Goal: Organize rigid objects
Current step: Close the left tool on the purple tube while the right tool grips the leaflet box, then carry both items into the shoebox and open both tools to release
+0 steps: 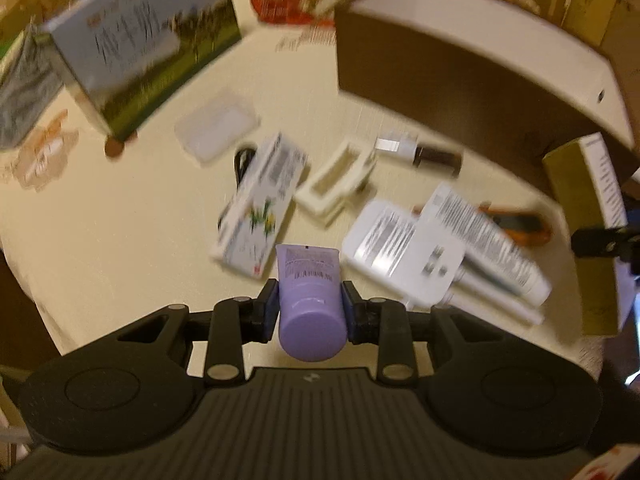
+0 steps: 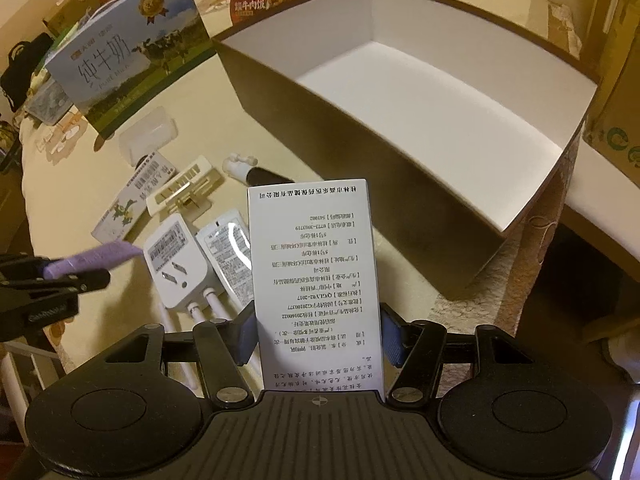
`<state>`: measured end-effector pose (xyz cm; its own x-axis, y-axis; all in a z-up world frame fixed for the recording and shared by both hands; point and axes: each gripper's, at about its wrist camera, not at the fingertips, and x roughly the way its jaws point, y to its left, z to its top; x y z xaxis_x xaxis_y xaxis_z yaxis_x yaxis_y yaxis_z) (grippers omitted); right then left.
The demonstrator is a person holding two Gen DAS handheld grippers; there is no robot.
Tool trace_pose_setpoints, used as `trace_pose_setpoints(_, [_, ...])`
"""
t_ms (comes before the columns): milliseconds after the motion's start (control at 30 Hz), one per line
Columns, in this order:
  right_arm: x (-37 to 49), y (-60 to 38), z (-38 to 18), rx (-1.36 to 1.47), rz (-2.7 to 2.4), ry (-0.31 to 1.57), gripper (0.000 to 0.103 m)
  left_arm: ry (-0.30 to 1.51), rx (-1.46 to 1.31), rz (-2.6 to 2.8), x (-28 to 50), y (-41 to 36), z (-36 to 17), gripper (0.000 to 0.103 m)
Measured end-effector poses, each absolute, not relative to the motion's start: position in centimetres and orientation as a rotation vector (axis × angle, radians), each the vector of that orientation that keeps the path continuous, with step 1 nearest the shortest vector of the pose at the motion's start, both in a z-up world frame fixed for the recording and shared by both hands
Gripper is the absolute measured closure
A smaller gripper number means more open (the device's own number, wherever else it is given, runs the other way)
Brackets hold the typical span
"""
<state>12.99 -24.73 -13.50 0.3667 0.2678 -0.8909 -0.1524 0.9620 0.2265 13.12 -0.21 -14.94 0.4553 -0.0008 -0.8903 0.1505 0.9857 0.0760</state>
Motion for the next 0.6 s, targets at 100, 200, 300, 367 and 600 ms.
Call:
trace_pose_setpoints(100, [13.2, -24.9, -12.3, 0.120, 0.272, 1.147, 0.046, 1.038, 0.144, -0.113, 13.4, -0.8, -12.7, 0.076])
trace_pose_setpoints(200, [13.4, -25.0, -10.7, 0.129, 0.275, 1.119, 0.046, 0.979, 0.141, -0.138, 13.8, -1.8, -10.5, 0.076])
trace_pose_setpoints(300, [13.7, -25.2, -9.1, 0.147, 0.272, 1.089, 0.046, 0.922, 0.129, -0.170, 14.5, -2.7, -8.4, 0.076])
trace_pose_setpoints(367, [14.2, -25.5, -8.1, 0.160, 0.266, 1.070, 0.046, 0.886, 0.125, -0.196, 15.0, -3.6, -7.2, 0.076])
trace_pose_setpoints(600, [16.7, -27.4, -5.7, 0.224, 0.202, 1.023, 0.046, 0.798, 0.129, -0.303, 18.5, -7.7, -4.9, 0.076])
